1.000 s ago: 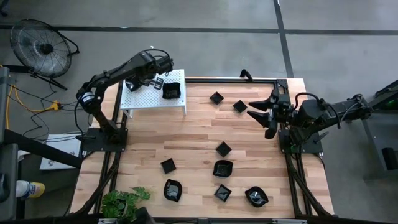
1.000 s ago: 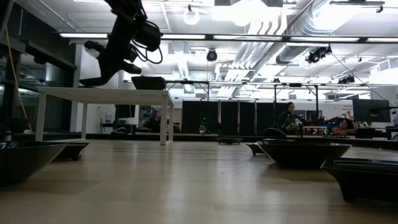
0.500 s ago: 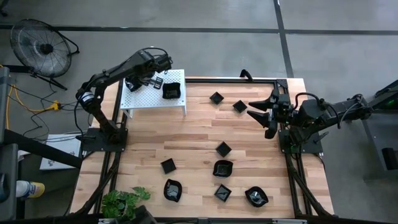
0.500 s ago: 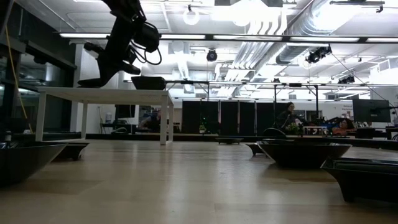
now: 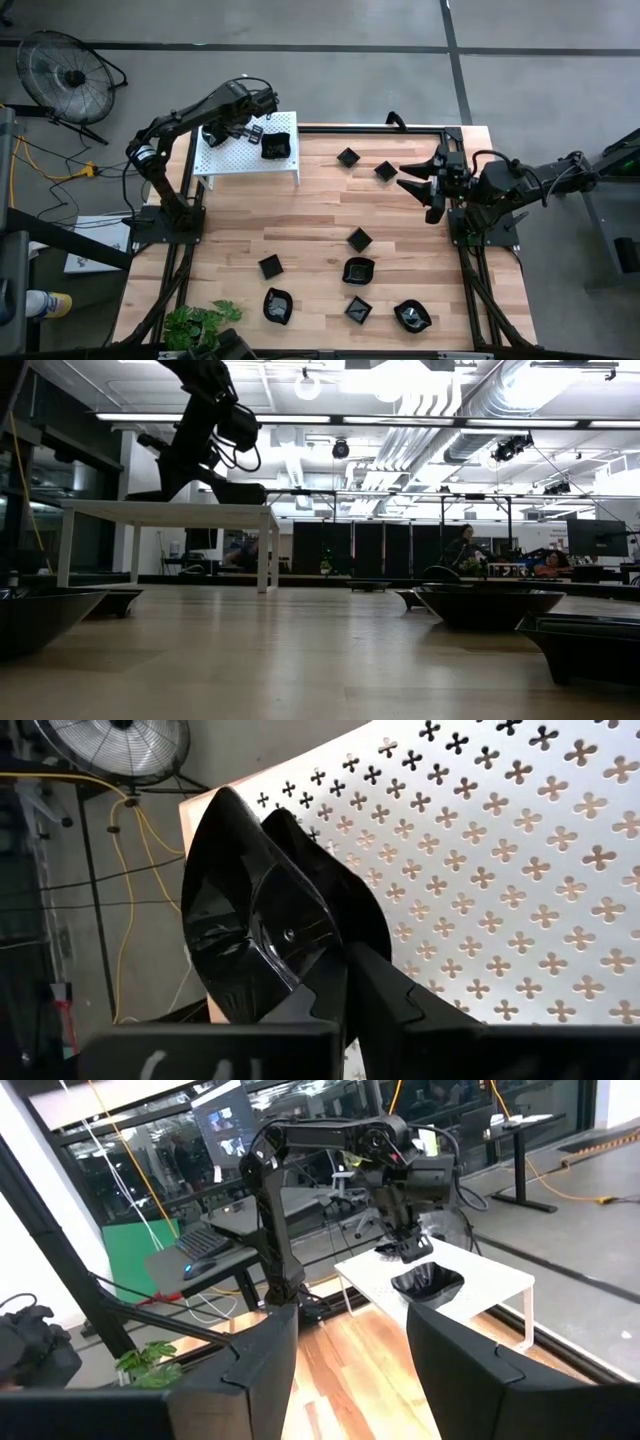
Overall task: Pick & Place Mini shaped plates
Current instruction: Stack the black leaf-shaped plate on the black leaf-shaped plate on the shelf, then put the black square plate on the shelf
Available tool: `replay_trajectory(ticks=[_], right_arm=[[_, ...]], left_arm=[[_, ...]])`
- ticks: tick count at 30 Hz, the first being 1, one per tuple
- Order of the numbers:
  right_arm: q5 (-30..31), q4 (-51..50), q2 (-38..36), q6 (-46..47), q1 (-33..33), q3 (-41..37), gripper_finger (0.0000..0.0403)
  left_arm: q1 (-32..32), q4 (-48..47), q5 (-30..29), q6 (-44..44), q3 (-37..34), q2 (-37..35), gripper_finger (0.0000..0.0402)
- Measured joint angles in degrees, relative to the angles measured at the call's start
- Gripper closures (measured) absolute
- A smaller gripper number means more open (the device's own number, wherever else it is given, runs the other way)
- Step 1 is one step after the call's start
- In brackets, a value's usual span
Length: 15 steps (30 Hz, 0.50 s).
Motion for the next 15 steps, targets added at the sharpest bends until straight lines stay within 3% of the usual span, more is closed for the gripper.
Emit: replay_trajectory(ticks=[9, 15], right_arm=[[0.0, -0.3, 0.0, 0.1, 0.0, 0.0, 0.0218], [-0.1, -0.3, 0.0, 0.1, 0.0, 0.0, 0.0218]], left_arm=[[0.0, -0.1, 0.2, 0.0, 0.0, 0.0, 0.0328], [0.0, -0.2, 1.8, 0.0, 0.0, 0.0, 0.0306]])
